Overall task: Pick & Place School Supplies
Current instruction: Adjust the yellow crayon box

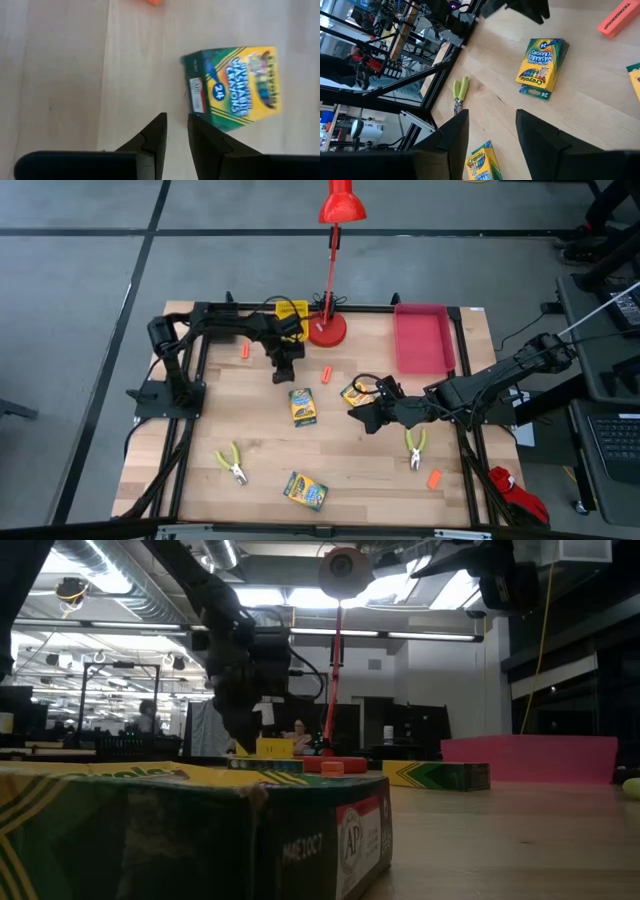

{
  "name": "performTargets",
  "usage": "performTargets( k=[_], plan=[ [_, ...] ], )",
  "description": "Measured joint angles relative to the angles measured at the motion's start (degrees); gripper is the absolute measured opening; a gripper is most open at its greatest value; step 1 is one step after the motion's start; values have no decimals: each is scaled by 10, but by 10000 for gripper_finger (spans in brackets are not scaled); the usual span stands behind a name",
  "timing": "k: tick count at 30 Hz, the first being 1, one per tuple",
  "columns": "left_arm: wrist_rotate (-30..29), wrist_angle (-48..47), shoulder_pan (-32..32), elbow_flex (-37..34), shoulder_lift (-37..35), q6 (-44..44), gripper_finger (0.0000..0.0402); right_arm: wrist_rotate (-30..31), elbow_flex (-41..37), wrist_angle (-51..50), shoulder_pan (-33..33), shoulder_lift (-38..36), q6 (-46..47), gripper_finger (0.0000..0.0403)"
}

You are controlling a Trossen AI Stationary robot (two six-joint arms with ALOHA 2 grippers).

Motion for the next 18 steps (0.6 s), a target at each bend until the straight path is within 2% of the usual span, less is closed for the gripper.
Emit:
performTargets(
  k=[6,9,11,18],
  plan=[
    [7,-72,1,41,2,29,73,22,0,5,0,0,0,166],
    [-9,-89,-7,63,15,21,79,31,0,7,0,0,0,166],
    [-30,-87,-16,76,26,8,91,34,0,9,0,0,-2,166],
    [-38,-91,-31,92,56,-8,148,31,0,22,0,0,-2,166]
  ],
)
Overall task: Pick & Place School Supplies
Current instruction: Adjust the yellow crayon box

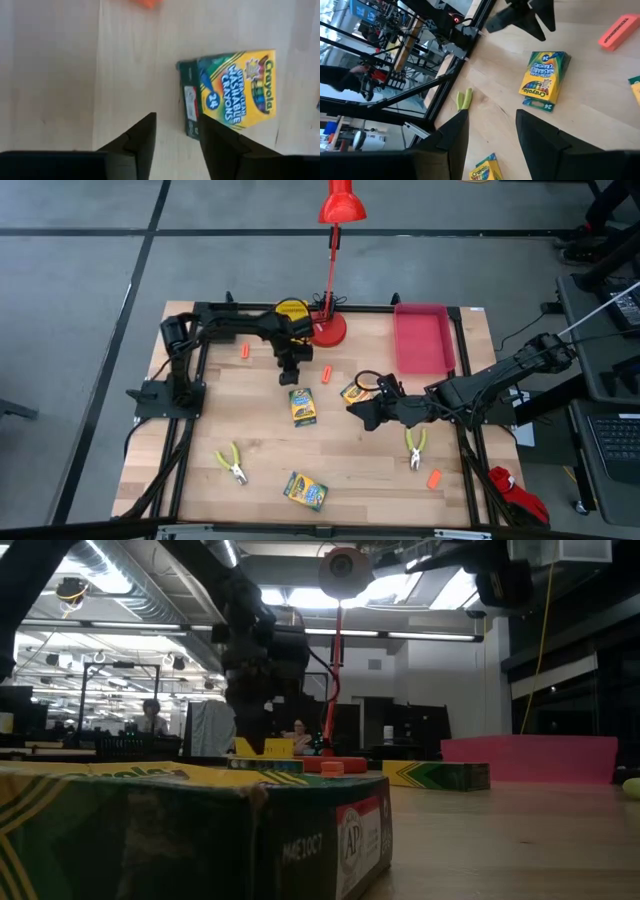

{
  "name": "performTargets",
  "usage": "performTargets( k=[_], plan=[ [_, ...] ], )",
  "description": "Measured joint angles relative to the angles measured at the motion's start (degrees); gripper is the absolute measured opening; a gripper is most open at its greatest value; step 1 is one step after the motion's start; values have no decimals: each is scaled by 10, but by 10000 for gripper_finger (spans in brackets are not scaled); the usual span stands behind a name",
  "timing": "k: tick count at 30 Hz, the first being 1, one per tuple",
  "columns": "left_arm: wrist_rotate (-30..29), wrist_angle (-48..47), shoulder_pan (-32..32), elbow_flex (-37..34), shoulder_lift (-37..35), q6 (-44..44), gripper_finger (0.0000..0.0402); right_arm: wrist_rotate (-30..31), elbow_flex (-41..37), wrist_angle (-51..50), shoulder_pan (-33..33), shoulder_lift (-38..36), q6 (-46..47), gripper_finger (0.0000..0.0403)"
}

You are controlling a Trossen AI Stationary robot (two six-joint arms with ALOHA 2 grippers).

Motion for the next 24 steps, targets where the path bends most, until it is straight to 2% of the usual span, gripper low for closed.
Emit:
performTargets(
  k=[7,24],
  plan=[
    [10,10,-15,0,12,-6,180,1,0,6,11,0,0,166],
    [-20,40,-27,0,12,-32,185,33,0,17,37,0,4,166]
  ],
)
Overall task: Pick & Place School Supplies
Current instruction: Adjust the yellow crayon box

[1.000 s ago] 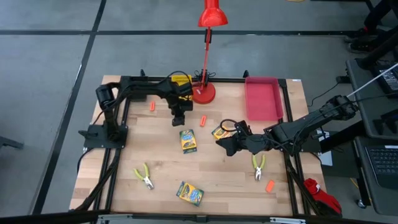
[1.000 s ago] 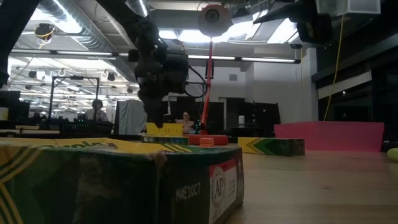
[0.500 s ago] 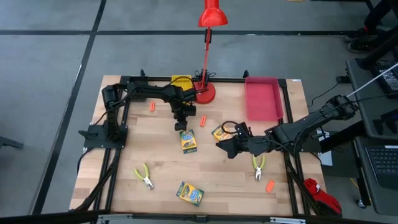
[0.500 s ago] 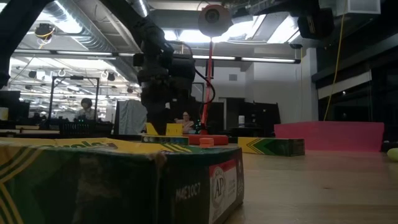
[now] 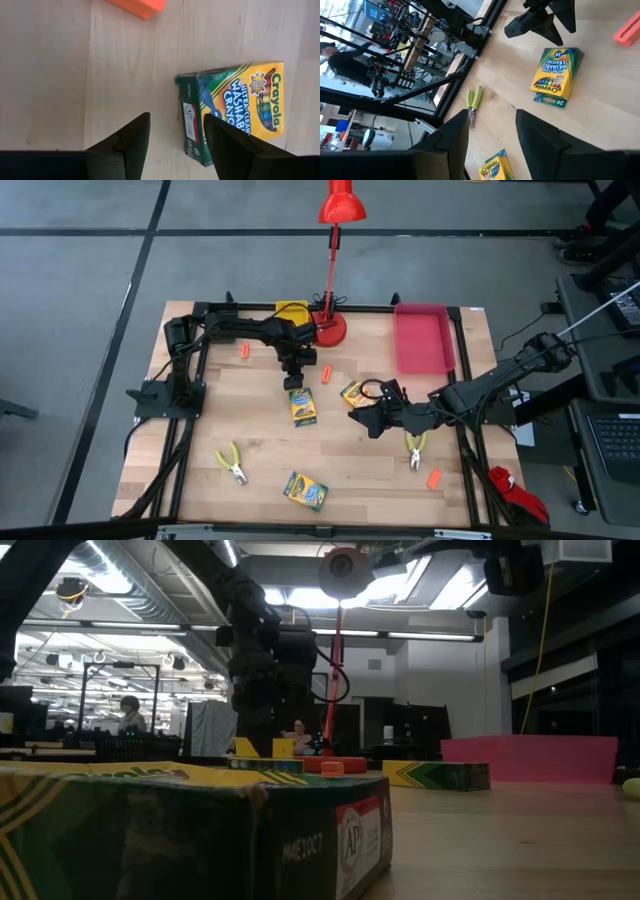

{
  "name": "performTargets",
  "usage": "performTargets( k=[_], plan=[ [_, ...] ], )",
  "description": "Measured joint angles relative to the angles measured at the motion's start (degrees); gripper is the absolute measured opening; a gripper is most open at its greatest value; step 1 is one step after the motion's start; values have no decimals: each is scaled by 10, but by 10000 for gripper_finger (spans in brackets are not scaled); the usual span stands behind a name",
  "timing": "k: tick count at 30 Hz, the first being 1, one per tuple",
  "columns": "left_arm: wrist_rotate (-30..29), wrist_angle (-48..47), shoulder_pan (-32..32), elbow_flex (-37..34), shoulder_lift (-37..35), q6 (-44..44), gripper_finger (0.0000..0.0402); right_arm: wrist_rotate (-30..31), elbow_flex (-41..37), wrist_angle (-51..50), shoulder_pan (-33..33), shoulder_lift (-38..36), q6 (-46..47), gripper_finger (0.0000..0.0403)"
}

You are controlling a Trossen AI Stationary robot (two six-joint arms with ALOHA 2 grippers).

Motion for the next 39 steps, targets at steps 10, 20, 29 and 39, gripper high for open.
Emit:
performTargets(
  k=[10,20,29,39],
  plan=[
    [-12,-1,-10,0,0,-4,185,0,0,0,1,0,1,166],
    [-27,16,-10,-27,-1,-8,184,0,0,0,1,0,2,166],
    [-44,49,21,-28,-1,-9,184,0,0,0,1,0,0,166],
    [-35,55,73,-28,-1,-14,184,0,0,1,1,0,6,166]
  ],
)
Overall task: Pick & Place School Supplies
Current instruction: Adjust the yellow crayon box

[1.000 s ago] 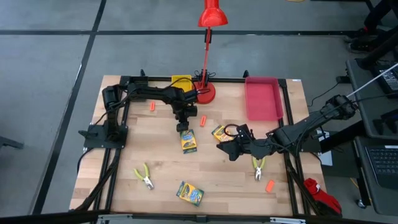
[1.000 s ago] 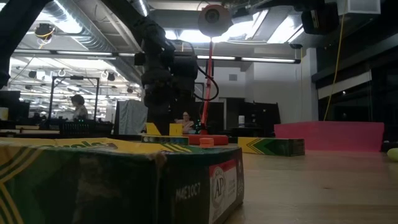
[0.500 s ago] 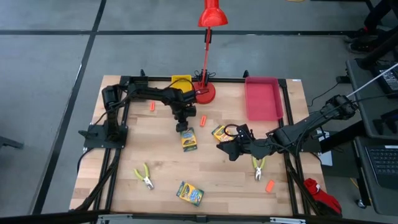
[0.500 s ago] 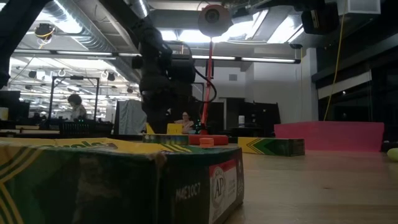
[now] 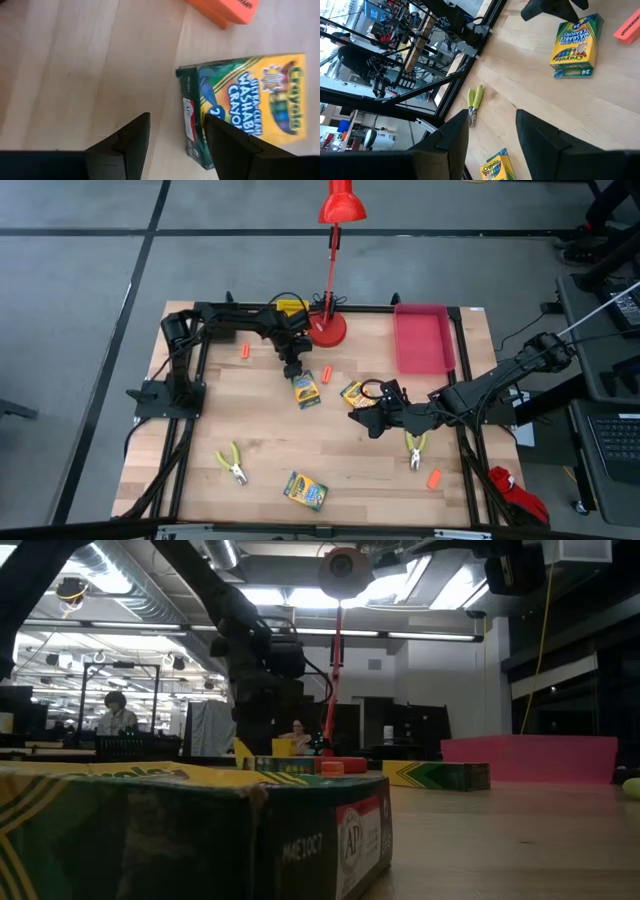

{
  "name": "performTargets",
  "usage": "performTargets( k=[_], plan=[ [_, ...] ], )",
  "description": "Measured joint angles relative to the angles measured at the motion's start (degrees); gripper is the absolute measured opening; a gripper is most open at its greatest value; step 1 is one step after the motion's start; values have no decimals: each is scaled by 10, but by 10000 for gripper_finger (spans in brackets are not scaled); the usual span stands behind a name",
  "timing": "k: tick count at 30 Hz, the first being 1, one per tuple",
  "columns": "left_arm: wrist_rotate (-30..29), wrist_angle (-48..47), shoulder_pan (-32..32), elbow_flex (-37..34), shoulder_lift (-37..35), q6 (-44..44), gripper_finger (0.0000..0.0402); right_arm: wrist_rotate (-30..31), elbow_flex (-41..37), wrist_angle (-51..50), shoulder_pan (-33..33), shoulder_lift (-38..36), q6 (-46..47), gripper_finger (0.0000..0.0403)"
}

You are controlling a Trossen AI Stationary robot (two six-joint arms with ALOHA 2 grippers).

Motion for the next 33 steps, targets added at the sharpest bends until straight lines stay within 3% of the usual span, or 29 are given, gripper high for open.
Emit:
performTargets(
  k=[4,13,27,33],
  plan=[
    [41,2,14,-2,-1,-14,184,0,0,0,0,0,1,166],
    [40,23,-1,-51,-2,-31,175,6,0,0,0,0,-1,166],
    [64,21,-39,-56,-24,-49,49,13,0,1,3,0,-2,166],
    [76,19,-62,-56,-25,-56,34,17,0,1,3,0,-4,166]
  ],
)
